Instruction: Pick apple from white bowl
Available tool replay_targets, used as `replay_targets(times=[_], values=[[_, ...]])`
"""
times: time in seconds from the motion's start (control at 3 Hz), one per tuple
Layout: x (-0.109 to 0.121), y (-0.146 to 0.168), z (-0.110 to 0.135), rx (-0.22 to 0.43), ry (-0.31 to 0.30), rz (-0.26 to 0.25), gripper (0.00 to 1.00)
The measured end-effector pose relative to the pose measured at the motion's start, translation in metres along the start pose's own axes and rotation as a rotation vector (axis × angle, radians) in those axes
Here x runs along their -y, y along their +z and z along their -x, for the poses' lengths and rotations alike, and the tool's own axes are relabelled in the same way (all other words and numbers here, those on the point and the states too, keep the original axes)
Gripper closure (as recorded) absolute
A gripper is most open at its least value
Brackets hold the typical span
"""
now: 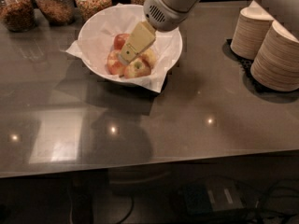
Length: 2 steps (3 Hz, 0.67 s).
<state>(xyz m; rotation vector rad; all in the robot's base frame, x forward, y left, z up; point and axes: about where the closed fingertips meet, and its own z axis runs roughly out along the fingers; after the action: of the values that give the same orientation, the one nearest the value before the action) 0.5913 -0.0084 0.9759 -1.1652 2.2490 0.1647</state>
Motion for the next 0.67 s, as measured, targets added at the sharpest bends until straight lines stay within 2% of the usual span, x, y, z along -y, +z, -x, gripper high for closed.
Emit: replay_targets(times=[0.67], values=[[-0.0062, 0.0118, 0.0131, 0.05, 0.047, 0.015, 0.0]])
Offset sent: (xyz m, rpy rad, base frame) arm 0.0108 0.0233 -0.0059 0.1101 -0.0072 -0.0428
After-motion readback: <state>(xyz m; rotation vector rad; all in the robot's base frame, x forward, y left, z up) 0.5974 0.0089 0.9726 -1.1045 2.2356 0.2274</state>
